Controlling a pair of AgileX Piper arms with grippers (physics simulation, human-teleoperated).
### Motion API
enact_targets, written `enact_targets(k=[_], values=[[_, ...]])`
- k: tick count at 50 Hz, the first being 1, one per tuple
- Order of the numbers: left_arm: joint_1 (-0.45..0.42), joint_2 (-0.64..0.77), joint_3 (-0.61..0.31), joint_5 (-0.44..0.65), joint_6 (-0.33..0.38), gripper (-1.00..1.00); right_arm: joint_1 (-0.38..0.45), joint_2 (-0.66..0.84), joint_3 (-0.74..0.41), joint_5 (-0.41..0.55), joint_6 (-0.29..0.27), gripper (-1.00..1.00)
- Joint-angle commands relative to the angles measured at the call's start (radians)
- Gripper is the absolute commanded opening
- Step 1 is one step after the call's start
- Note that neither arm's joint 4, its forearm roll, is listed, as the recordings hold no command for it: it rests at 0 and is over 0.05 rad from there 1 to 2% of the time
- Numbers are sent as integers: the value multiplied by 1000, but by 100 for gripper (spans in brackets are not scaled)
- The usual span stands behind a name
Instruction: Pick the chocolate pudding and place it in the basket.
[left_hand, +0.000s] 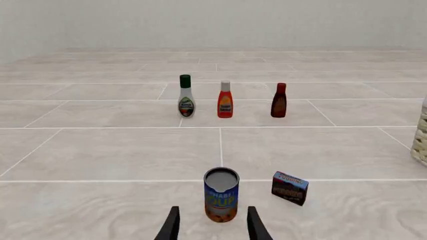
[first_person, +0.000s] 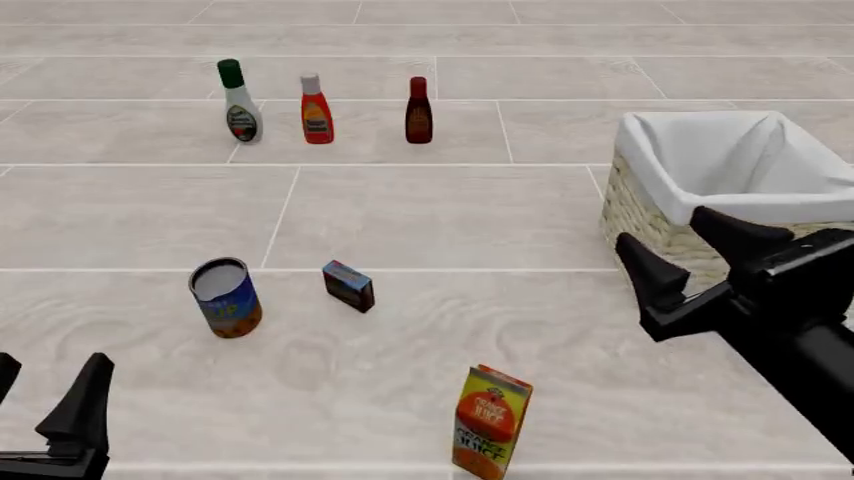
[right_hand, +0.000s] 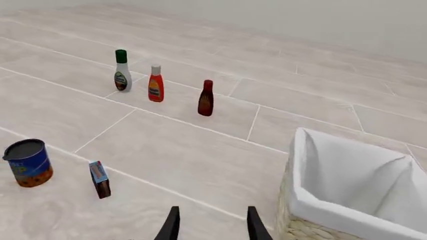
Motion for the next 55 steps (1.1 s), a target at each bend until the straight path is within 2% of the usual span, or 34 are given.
enact_targets(k=[1,3,7,20,23,26,33,35,37,40,42,55], values=[[0,1,0,-1,-1,100,60,103,-112,65,-39,100],[0,2,0,0,-3,100,74,114,-135,87,-26,100],[0,1,0,-2,0,100,87,144,-165,110,-47,100],[0,1,0,-1,-1,100,148,258,-297,192,-65,100],[0,1,0,-1,-1,100,165,295,-337,208,-88,100],[1,2,0,0,-3,100,186,320,-367,226,-83,100],[1,1,0,0,-2,100,200,384,-435,264,-118,100],[0,1,0,0,-2,100,213,398,-466,289,-109,100],[0,0,0,-1,-1,100,219,412,-476,300,-133,100],[1,0,0,0,-1,100,231,425,-501,322,-129,100],[1,1,0,0,-2,100,231,444,-515,332,-156,100],[1,0,0,0,-1,100,260,551,-638,399,-153,100]])
